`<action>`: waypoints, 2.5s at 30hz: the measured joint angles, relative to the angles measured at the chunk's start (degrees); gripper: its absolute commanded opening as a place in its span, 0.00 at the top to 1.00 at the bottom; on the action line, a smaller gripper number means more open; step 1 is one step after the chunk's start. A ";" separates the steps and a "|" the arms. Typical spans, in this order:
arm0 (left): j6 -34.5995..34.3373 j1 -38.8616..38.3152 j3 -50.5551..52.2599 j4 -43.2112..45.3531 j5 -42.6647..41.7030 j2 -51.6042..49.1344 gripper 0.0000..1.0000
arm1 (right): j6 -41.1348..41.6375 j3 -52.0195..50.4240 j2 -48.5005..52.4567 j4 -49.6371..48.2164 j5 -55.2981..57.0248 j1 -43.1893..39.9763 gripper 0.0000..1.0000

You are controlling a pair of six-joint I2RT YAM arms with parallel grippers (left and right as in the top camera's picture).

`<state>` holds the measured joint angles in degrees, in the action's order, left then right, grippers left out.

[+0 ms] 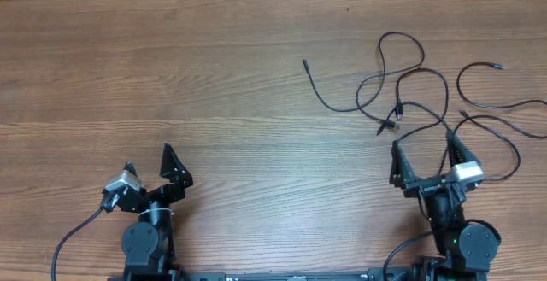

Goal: Untangle cables

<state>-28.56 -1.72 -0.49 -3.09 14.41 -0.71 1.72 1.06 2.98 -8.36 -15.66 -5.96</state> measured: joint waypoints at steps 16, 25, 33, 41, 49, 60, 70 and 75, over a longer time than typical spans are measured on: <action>0.00 0.00 0.00 0.02 0.00 0.00 0.00 | -0.02 0.00 -2.25 12.26 0.02 0.00 0.00; 0.00 0.00 0.00 0.02 0.00 0.00 0.01 | -0.04 0.00 -2.25 12.22 0.04 0.00 0.00; 0.00 0.00 0.00 0.02 0.00 0.00 0.01 | -0.02 0.00 -2.25 12.24 0.04 0.00 0.00; 0.00 0.00 0.00 0.02 0.00 0.00 0.01 | -0.02 0.00 -2.25 12.24 0.04 0.00 0.00; 0.00 0.00 0.00 0.02 0.00 0.00 0.01 | -0.02 0.00 -2.25 12.24 0.04 0.00 0.00; 0.00 0.00 0.00 0.02 0.00 0.00 0.01 | -0.04 0.00 -2.25 12.22 0.04 0.00 0.00; 0.00 0.00 0.00 0.02 0.00 0.00 0.00 | -0.02 0.00 -2.25 12.24 0.02 0.00 0.00; 0.00 0.00 0.00 0.02 0.00 0.00 0.01 | 0.00 0.00 -2.25 12.24 0.02 0.00 0.00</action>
<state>-28.56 -1.72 -0.49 -3.07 14.41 -0.71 1.72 1.06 0.73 3.88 -15.64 -5.96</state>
